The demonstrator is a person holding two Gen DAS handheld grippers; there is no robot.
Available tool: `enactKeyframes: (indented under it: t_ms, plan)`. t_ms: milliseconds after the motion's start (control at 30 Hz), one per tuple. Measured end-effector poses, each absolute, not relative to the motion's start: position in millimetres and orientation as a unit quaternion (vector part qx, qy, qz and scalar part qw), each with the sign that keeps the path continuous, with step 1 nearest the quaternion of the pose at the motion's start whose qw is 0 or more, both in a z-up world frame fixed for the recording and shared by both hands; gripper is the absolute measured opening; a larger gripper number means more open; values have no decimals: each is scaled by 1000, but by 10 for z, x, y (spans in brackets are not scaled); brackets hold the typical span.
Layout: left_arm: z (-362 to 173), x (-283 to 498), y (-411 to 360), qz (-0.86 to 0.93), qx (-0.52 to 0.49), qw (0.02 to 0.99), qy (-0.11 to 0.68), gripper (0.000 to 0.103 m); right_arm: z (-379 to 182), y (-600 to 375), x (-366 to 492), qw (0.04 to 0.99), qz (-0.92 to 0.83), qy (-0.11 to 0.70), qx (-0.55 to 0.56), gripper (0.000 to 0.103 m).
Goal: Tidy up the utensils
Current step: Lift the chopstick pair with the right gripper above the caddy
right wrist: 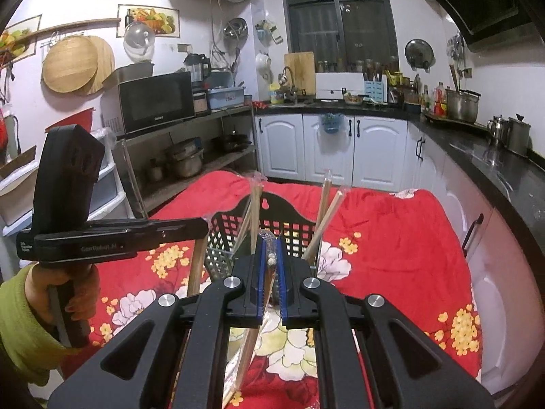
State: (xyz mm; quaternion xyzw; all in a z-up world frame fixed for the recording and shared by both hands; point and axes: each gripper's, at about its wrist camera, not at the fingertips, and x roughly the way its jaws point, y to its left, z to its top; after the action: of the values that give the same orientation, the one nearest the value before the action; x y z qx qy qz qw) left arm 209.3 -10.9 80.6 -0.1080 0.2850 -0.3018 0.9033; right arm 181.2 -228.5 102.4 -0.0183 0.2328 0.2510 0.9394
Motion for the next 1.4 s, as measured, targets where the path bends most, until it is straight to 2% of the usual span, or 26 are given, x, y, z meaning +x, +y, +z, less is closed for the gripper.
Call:
enactKeyframes:
  t_ms: [1400]
  plan:
    - [1988, 2149, 66, -232, -68, 963, 116, 3, 1984, -2371, 1992, 975, 205, 80, -1, 7]
